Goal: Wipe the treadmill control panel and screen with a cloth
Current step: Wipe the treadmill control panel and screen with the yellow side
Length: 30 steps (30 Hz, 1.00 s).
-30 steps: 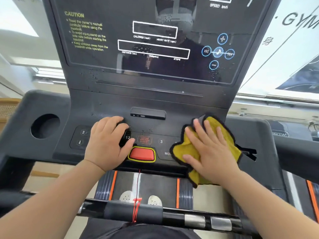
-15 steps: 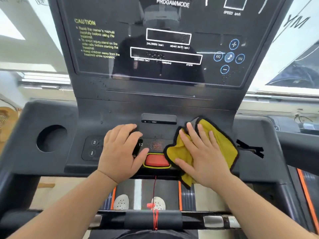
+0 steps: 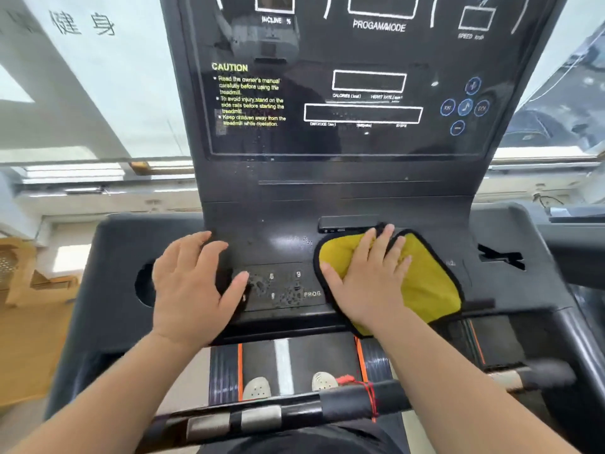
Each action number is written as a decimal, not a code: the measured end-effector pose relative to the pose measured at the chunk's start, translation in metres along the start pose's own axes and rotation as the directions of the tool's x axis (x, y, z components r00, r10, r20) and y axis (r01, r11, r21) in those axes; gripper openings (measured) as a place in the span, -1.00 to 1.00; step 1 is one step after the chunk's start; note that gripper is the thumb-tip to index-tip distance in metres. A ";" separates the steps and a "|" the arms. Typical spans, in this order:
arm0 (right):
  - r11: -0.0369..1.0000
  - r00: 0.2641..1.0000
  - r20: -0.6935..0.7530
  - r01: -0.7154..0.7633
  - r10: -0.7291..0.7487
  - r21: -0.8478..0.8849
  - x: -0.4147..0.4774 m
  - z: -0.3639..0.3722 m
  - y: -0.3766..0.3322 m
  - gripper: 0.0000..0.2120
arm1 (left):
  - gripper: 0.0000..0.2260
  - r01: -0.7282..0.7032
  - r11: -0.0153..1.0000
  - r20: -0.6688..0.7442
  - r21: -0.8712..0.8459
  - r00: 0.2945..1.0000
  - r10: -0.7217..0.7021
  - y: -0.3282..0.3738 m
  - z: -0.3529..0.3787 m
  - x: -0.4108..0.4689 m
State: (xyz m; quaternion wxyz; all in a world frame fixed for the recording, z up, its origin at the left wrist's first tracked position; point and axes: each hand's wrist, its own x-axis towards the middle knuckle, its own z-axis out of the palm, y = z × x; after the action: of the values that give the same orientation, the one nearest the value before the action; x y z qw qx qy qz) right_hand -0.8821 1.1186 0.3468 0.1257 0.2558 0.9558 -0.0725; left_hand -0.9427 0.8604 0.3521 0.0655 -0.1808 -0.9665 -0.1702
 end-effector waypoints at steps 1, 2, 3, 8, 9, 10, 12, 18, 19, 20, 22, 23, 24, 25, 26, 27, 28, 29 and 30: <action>0.999 1.000 0.006 0.026 -0.026 -0.027 -0.006 0.002 -0.006 0.02 | -0.49 -0.001 0.999 0.026 0.040 1.000 0.000 -0.012 -0.003 -0.001; 0.995 0.997 0.018 0.074 -0.073 -0.061 -0.010 0.004 -0.007 0.03 | -0.48 -0.006 0.997 0.048 0.077 0.999 0.003 -0.023 -0.006 -0.001; 0.986 0.990 0.033 0.136 -0.134 -0.100 -0.014 0.006 -0.004 0.04 | -0.46 -0.015 0.994 0.066 0.108 0.998 0.008 -0.033 -0.008 -0.001; 0.967 0.988 0.036 0.156 -0.152 -0.201 -0.016 -0.003 0.047 0.09 | -0.35 -0.164 0.965 0.170 0.203 0.977 0.130 -0.057 -0.010 -0.008; 0.982 0.998 0.040 0.055 -0.048 -0.182 -0.013 -0.007 0.057 0.13 | -0.34 -0.180 0.963 0.178 0.201 0.973 0.145 -0.059 -0.009 -0.011; 0.988 0.998 0.029 -0.048 0.053 -0.149 -0.009 -0.011 0.062 0.15 | -0.34 -0.178 0.964 0.182 0.197 0.973 0.143 -0.060 -0.009 -0.013; 0.978 0.981 0.020 -0.193 0.195 -0.074 -0.004 -0.017 0.054 0.19 | -0.34 -0.148 0.974 0.176 0.172 0.977 0.118 -0.063 -0.010 -0.017; 0.986 0.993 -0.068 0.081 -0.092 -0.145 -0.034 0.012 -0.041 0.11 | -0.38 -0.154 0.983 0.169 0.101 0.976 0.136 -0.068 -0.007 -0.015; 0.972 0.983 -0.048 0.168 -0.178 -0.165 -0.044 0.018 -0.056 0.06 | -0.39 -0.149 0.985 0.165 0.090 0.977 0.133 -0.068 -0.006 -0.015; 0.951 0.965 -0.013 0.256 -0.263 -0.175 -0.054 0.023 -0.069 0.02 | -0.40 -0.145 0.986 0.156 0.075 0.979 0.132 -0.069 -0.005 -0.016; 0.887 0.905 0.037 0.422 -0.423 -0.184 -0.065 0.032 -0.085 -0.04 | -0.41 -0.136 0.990 0.123 0.025 0.984 0.132 -0.070 -0.005 -0.015; 0.847 0.866 0.034 0.496 -0.499 -0.189 -0.066 0.033 -0.086 -0.08 | -0.41 -0.118 0.993 0.096 -0.010 0.988 0.119 -0.071 -0.005 -0.014; 0.806 0.826 0.027 0.557 -0.564 -0.202 -0.064 0.034 -0.081 -0.12 | -0.43 -0.085 0.995 0.065 -0.048 0.994 0.088 -0.072 -0.006 -0.014; 0.770 0.792 0.019 0.598 -0.610 -0.220 -0.059 0.033 -0.073 -0.17 | -0.44 -0.038 0.996 0.037 -0.085 0.998 0.041 -0.073 -0.007 -0.013; 0.754 0.779 0.014 0.612 -0.627 -0.237 -0.052 0.031 -0.061 -0.21 | -0.44 0.014 0.993 0.019 -0.116 1.000 -0.012 -0.075 -0.008 -0.011; 0.769 0.794 0.008 0.590 -0.607 -0.246 -0.045 0.027 -0.049 -0.23 | -0.45 0.057 0.989 0.013 -0.136 0.998 -0.056 -0.076 -0.009 -0.010; 0.806 0.832 -0.003 0.537 -0.555 -0.247 -0.040 0.023 -0.039 -0.22 | -0.45 0.081 0.987 0.015 -0.141 0.997 -0.080 -0.076 -0.009 -0.010; 0.847 0.872 -0.015 0.472 -0.490 -0.244 -0.037 0.019 -0.033 -0.19 | -0.46 0.084 0.988 0.017 -0.132 0.996 -0.082 -0.076 -0.008 -0.009; 0.876 0.900 -0.020 0.417 -0.434 -0.241 -0.036 0.016 -0.033 -0.16 | -0.45 0.073 0.990 0.021 -0.117 0.997 -0.071 -0.076 -0.008 -0.009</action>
State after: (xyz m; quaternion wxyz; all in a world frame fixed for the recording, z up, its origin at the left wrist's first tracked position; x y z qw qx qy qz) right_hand -0.8655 1.0707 0.3438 0.1002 0.0254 0.9944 0.0224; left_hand -0.9621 0.7884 0.3344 0.0403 -0.1507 -0.9611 -0.2277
